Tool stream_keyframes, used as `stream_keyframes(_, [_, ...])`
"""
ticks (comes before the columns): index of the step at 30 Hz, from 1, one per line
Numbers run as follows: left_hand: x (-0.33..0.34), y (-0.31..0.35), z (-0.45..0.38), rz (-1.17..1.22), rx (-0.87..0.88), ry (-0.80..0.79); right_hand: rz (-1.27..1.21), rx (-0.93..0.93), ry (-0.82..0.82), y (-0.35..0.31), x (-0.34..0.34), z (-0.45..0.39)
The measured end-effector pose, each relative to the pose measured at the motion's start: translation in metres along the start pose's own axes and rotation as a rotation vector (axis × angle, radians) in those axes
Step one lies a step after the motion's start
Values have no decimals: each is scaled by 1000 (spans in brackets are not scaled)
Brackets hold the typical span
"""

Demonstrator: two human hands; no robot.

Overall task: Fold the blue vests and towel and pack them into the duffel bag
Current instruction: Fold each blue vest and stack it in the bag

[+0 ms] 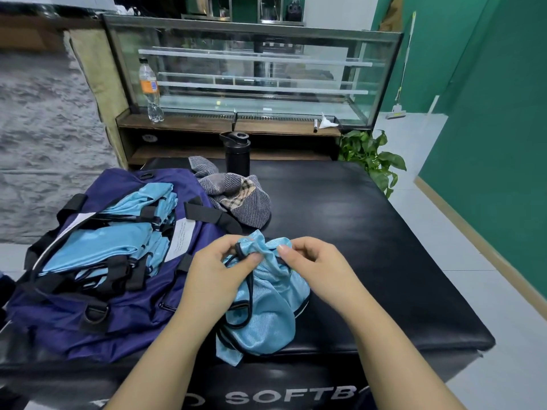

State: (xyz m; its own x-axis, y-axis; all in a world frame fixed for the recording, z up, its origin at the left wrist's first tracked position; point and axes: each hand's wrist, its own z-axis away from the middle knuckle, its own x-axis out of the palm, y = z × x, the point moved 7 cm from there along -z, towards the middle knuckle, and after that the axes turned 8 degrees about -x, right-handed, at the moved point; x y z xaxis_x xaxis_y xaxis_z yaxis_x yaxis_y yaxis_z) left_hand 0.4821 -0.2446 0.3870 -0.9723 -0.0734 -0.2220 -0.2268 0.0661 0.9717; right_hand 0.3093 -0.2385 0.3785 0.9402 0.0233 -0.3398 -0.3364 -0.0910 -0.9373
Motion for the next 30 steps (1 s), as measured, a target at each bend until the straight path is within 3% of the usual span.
stream_keyframes(5, [-3,-5,0,26,-9,-46,45,-73,-198,-7,16,2])
stream_keyframes(13, [-17,-4,-3,-44,-51,-181,261,-154,108,-7,-31,-5])
stream_keyframes(19, [-29,8,-2,-100,39,-1,170,-79,165,-8,-36,1])
stream_keyframes(22, [-28,20,1,-29,47,72,94,-89,81,-16,-24,4])
stream_keyframes(26, [-28,34,-1,37,78,114,216,-38,-125,-8,2,7])
stream_keyframes(30, [-23,48,0,72,122,104,174,-61,-185,-10,19,10])
